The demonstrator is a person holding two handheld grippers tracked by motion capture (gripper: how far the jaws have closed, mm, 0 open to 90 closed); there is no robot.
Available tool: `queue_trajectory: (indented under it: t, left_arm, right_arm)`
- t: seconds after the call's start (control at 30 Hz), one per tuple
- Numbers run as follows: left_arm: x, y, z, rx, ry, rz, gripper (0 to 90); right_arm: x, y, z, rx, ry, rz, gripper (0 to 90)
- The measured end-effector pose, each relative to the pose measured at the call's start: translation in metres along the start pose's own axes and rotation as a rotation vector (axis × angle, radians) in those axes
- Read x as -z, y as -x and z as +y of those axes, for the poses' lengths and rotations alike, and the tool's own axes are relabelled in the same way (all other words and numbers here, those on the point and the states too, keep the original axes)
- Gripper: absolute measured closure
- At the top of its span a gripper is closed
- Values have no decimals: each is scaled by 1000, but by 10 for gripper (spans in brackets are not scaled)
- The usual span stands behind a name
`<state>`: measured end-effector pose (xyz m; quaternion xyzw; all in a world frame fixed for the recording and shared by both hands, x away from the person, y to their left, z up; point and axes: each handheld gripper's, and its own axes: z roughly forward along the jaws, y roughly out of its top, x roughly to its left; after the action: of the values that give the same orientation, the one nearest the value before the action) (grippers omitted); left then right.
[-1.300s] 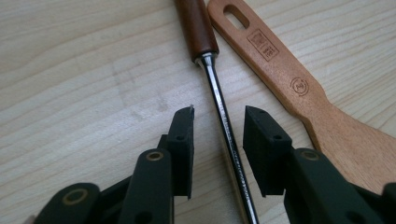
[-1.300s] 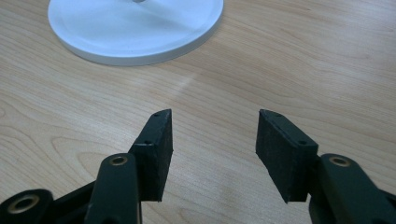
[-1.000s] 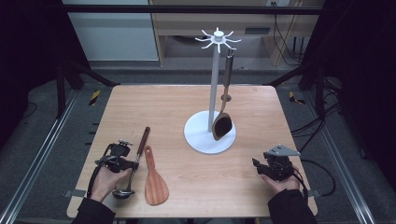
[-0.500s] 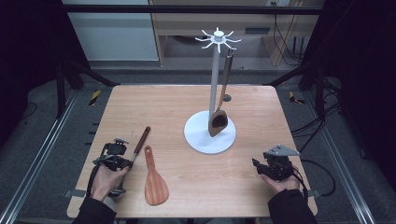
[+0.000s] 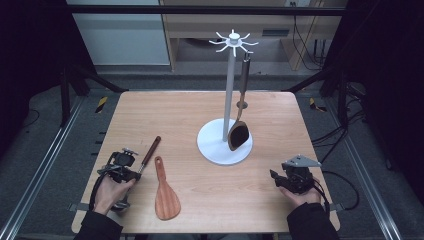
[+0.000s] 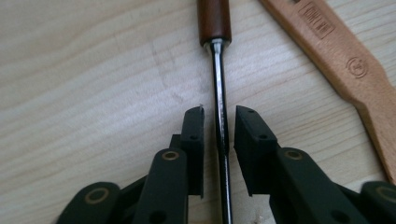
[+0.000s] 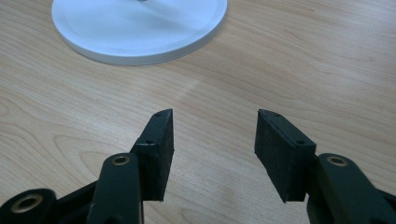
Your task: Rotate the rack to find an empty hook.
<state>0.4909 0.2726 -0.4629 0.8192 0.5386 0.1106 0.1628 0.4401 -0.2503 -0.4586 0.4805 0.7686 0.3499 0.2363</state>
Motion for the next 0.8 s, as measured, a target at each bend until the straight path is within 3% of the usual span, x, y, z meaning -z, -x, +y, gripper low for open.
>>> queue_trajectory:
  t: [0.13, 0.27, 0.57, 0.8]
  left_arm:
    - [6, 0, 6, -42, 0, 2, 719]
    - [5, 0, 13, -63, -32, -7, 720]
    - [-4, -1, 24, -69, -83, -13, 750]
    - [-10, -3, 28, -47, -114, -31, 788]
  right_arm:
    - [0, 1, 0, 6, -2, -1, 475]
    - [0, 0, 0, 2, -2, 0, 476]
    - [-1, 1, 0, 10, -8, 3, 479]
    - [-1, 1, 0, 12, -11, 7, 485]
